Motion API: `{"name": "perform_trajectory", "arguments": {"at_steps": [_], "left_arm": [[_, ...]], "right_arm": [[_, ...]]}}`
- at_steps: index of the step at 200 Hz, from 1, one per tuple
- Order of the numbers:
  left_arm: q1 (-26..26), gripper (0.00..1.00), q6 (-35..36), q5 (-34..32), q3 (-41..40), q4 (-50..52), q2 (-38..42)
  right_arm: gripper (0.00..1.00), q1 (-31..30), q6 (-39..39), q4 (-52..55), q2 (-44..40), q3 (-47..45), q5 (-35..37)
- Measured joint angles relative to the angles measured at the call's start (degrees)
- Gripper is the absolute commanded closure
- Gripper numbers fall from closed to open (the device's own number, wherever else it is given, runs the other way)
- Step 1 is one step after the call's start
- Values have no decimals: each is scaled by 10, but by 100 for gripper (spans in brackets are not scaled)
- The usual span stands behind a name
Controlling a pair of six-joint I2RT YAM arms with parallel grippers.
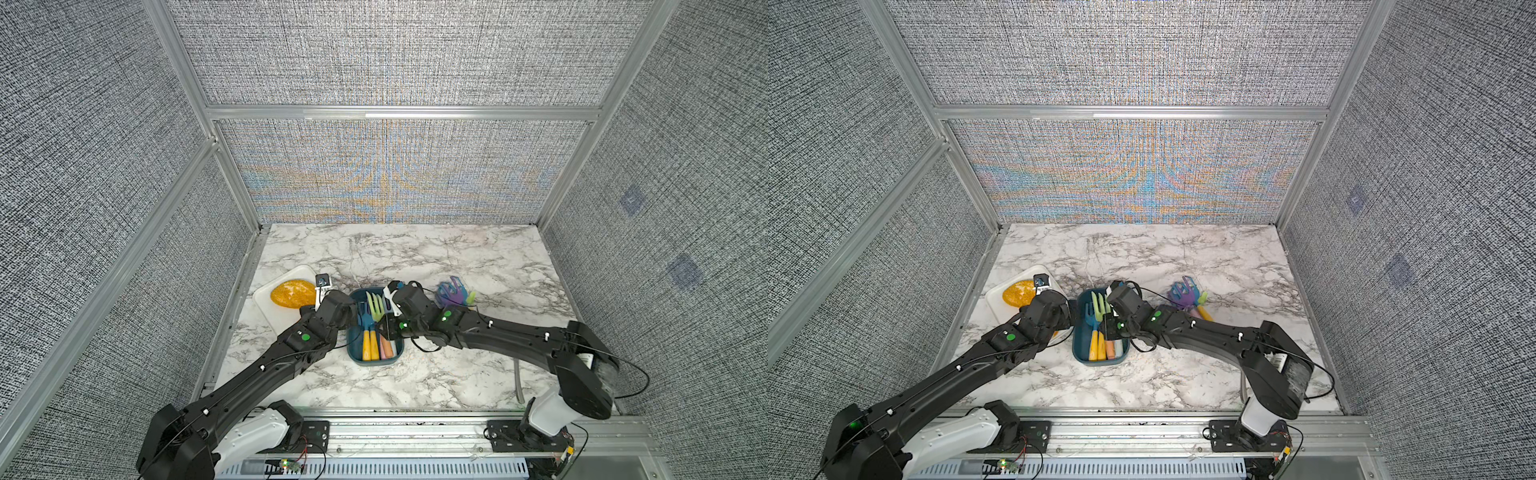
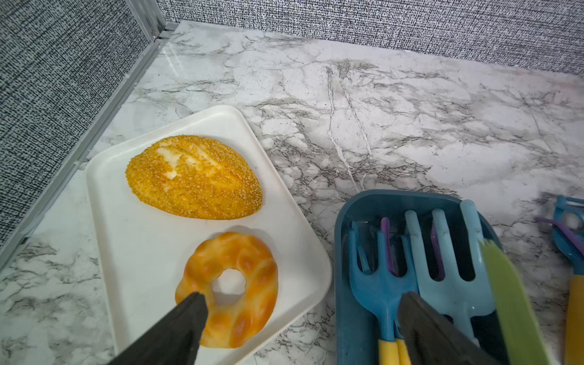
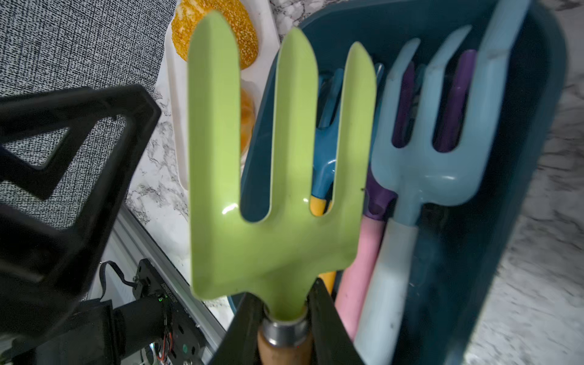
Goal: Put the rake into the storage box
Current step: Place the rake in the storage box.
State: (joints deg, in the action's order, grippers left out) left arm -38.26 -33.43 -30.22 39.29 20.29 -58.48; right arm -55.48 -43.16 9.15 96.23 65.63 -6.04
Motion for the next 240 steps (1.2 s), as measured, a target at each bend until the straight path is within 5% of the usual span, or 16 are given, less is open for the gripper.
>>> {"name": "perform_trajectory", "arguments": {"at_steps": [84, 144, 209, 240], "left_arm": [[2, 1, 0, -14, -23, 0, 67], [2, 1, 0, -13, -25, -2, 68], [2, 1, 5, 6, -18, -7, 29], [2, 1, 9, 25, -8, -9, 1]], "right_arm": [[100, -4, -49, -35, 97, 37, -3], [49, -5, -50, -17, 96, 49, 39], [41, -3, -25, -4, 17, 16, 76], [29, 14, -12, 2, -41, -39, 95]]}}
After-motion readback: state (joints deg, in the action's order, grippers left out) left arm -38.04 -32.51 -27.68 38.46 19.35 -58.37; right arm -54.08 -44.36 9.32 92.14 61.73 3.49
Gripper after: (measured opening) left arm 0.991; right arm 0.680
